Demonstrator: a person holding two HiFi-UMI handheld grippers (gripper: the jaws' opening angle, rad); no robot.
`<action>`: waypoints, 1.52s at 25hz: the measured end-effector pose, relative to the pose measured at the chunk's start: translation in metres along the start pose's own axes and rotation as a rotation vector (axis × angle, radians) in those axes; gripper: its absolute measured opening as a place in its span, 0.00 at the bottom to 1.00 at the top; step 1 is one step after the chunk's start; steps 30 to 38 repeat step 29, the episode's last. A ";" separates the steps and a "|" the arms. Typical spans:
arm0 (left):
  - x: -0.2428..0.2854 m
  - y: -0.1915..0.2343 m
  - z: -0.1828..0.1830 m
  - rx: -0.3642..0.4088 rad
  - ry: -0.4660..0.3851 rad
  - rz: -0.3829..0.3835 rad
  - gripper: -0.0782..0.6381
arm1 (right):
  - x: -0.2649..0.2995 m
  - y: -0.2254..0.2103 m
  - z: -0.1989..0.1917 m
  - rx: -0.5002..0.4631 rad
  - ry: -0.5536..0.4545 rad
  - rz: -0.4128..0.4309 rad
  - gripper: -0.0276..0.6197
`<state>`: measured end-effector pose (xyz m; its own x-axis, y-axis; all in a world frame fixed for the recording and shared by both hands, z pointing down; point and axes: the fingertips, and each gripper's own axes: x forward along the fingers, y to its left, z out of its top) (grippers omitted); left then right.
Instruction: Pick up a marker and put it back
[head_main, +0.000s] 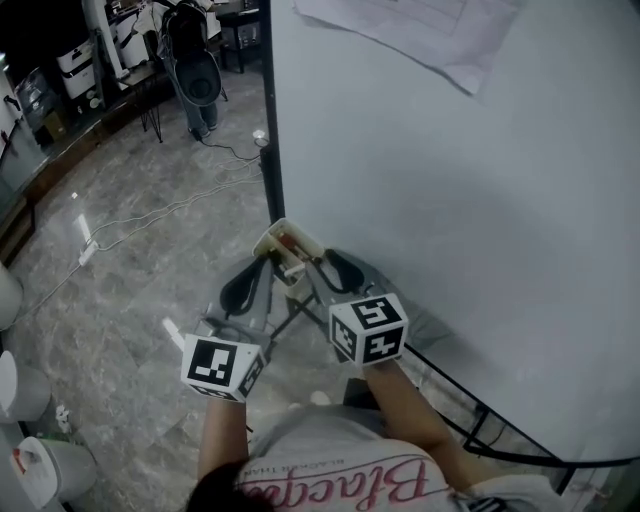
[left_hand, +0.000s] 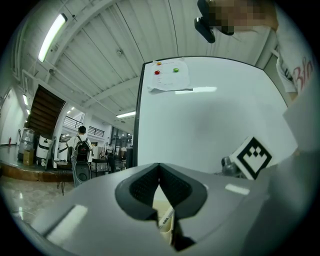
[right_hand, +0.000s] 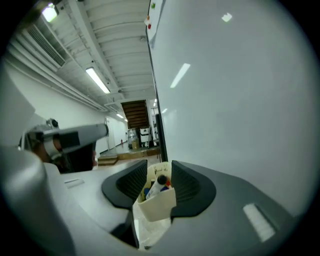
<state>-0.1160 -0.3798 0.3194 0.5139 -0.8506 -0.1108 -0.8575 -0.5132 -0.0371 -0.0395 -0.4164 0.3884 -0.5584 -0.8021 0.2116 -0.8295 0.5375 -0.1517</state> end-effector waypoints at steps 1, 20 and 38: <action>0.000 0.000 0.001 -0.002 -0.002 0.001 0.11 | -0.009 0.001 0.015 -0.010 -0.038 0.007 0.25; -0.019 -0.015 0.031 -0.010 -0.082 -0.011 0.11 | -0.075 0.041 0.078 -0.142 -0.261 0.117 0.05; -0.026 -0.025 0.044 -0.016 -0.105 -0.032 0.11 | -0.092 0.057 0.086 -0.132 -0.288 0.156 0.05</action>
